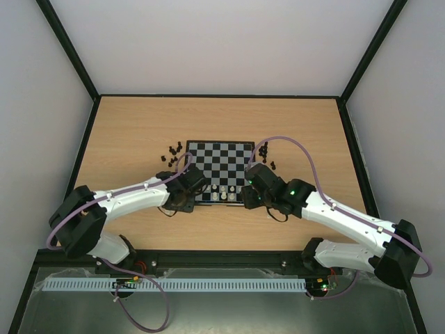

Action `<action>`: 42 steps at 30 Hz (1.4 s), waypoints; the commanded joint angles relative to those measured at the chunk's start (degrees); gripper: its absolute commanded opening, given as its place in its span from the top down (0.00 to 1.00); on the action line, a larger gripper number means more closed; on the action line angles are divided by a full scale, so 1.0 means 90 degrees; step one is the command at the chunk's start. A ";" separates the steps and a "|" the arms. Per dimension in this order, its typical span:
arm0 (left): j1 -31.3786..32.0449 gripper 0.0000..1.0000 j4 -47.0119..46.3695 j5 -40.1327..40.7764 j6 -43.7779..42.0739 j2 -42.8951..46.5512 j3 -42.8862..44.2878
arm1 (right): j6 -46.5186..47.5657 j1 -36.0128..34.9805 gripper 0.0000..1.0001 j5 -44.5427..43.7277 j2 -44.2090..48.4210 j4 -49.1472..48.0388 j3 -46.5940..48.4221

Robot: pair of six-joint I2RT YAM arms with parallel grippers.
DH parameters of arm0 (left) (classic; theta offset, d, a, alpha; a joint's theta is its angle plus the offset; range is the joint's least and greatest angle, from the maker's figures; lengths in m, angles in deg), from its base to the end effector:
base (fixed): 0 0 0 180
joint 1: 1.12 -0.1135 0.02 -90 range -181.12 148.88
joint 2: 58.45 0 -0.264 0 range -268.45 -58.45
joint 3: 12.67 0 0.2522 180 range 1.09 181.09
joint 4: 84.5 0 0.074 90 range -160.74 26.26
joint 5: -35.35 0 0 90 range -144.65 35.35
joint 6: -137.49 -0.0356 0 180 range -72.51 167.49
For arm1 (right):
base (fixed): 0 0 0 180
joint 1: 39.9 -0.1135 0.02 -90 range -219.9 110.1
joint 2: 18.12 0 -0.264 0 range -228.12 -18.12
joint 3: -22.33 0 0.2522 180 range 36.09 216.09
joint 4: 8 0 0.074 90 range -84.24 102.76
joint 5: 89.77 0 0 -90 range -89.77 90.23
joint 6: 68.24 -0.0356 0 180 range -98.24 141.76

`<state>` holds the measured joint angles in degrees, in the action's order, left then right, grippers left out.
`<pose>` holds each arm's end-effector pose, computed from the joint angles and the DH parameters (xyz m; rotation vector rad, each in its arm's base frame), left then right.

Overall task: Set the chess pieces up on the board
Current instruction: Pick up the chess piece at the center of the board.

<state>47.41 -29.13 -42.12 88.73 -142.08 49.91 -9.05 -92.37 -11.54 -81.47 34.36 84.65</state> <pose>0.1724 -0.1834 0.1796 0.1425 2.8171 -0.0176 0.1476 0.1802 0.2701 -0.3403 2.3365 0.4935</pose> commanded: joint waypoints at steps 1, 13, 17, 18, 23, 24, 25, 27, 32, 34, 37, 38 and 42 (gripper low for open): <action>-0.0116 0.58 0.0187 0.0199 -0.0130 -0.0019 0.0093 | 0.0098 0.0026 0.49 0.0079 0.0106 0.0083 -0.0098; -0.0360 0.60 0.0135 0.0232 -0.0346 -0.0163 0.0150 | 0.0112 0.0034 0.49 0.0122 0.0125 0.0064 -0.0113; -0.0383 0.67 0.0100 0.0157 -0.0396 -0.0242 0.0123 | 0.0112 0.0032 0.49 0.0121 0.0134 0.0054 -0.0121; -0.0383 0.69 0.0095 0.0151 -0.0397 -0.0270 0.0114 | 0.0112 0.0031 0.49 0.0114 0.0127 0.0052 -0.0120; -0.0383 0.72 0.0102 0.0111 -0.0440 -0.0368 0.0113 | 0.0112 0.0025 0.49 0.0135 0.0125 0.0054 -0.0131; -0.0383 0.72 0.0104 0.0111 -0.0446 -0.0382 0.0113 | 0.0112 0.0024 0.49 0.0144 0.0130 0.0055 -0.0123; -0.0391 0.73 0.0106 0.0103 -0.0450 -0.0398 0.0113 | 0.0108 0.0029 0.49 0.0128 0.0134 0.0047 -0.0128; -0.0392 0.74 0.0113 0.0101 -0.0446 -0.0406 0.0123 | 0.0112 0.0034 0.49 0.0151 0.0135 0.0055 -0.0131; -0.0410 0.79 0.0114 0.0085 -0.0463 -0.0424 0.0123 | 0.0112 0.0032 0.49 0.0148 0.0152 0.0054 -0.0140; -0.0413 0.82 0.0114 0.0084 -0.0469 -0.0424 0.0123 | 0.0117 0.0028 0.49 0.0164 0.0154 0.0046 -0.0133; -0.0422 0.84 0.0118 0.0082 -0.0461 -0.0424 0.0112 | 0.0114 0.0023 0.49 0.0154 0.0164 0.0042 -0.0150; -0.0422 0.85 0.0123 0.0082 -0.0468 -0.0418 0.0119 | 0.0121 0.0028 0.49 0.0172 0.0169 0.0045 -0.0145; -0.0422 0.86 0.0133 0.0058 -0.0465 -0.0416 0.0123 | 0.0124 0.0029 0.49 0.0178 0.0174 0.0044 -0.0148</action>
<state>43.92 -29.24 -41.22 84.84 -145.19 50.02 -8.83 -92.37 -10.42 -80.94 34.07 84.01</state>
